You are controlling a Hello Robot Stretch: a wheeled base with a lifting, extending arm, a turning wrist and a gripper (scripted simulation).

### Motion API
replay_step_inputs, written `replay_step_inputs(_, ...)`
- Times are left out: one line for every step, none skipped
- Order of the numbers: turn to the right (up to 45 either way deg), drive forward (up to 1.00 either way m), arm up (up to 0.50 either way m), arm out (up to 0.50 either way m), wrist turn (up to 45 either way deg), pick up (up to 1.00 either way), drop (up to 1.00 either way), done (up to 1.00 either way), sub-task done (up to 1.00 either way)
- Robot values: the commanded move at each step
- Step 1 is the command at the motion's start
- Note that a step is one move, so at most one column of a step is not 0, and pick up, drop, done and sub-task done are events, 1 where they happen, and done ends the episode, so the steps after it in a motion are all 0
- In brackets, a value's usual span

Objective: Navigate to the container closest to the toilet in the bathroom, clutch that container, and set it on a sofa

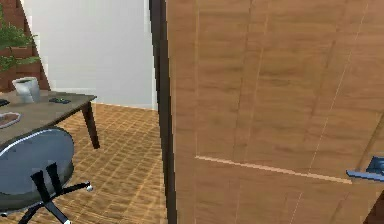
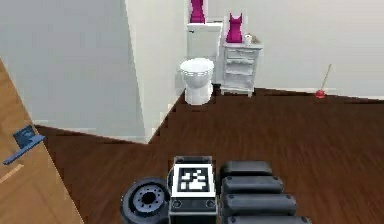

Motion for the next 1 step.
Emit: replay_step_inputs(0.0, 0.25, 0.0, 0.0, 0.0, 0.0, 0.0, 0.0, 0.0)
